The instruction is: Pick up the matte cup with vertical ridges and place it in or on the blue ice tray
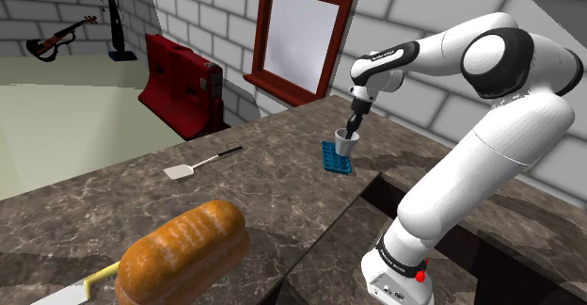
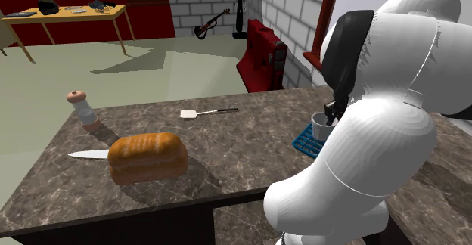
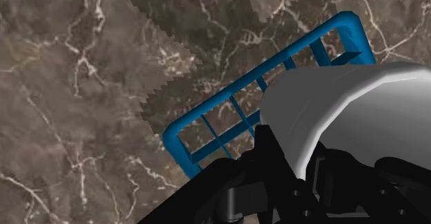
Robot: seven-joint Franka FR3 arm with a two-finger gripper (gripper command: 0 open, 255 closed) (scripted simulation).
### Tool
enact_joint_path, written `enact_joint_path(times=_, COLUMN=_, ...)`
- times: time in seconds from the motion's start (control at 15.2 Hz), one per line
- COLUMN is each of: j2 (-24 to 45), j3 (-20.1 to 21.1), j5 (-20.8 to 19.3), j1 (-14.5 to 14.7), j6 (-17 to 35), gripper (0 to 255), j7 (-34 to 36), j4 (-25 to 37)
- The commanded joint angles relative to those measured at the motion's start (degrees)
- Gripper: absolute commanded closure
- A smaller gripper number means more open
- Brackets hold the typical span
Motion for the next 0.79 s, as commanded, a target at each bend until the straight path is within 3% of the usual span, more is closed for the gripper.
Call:
enact_joint_path(times=0.0, j2=0.76, j3=-0.1, j5=0.38, j1=0.06, j6=1.44, gripper=255, j7=-0.36, j4=-0.73)
enact_joint_path(times=0.53, j2=0.76, j3=-0.1, j5=0.38, j1=0.05, j6=1.44, gripper=255, j7=-0.36, j4=-0.73)
enact_joint_path(times=0.59, j2=0.76, j3=-0.09, j5=0.38, j1=0.05, j6=1.44, gripper=0, j7=-0.35, j4=-0.73)
enact_joint_path(times=0.73, j2=0.76, j3=-0.09, j5=0.38, j1=0.05, j6=1.44, gripper=0, j7=-0.35, j4=-0.73)
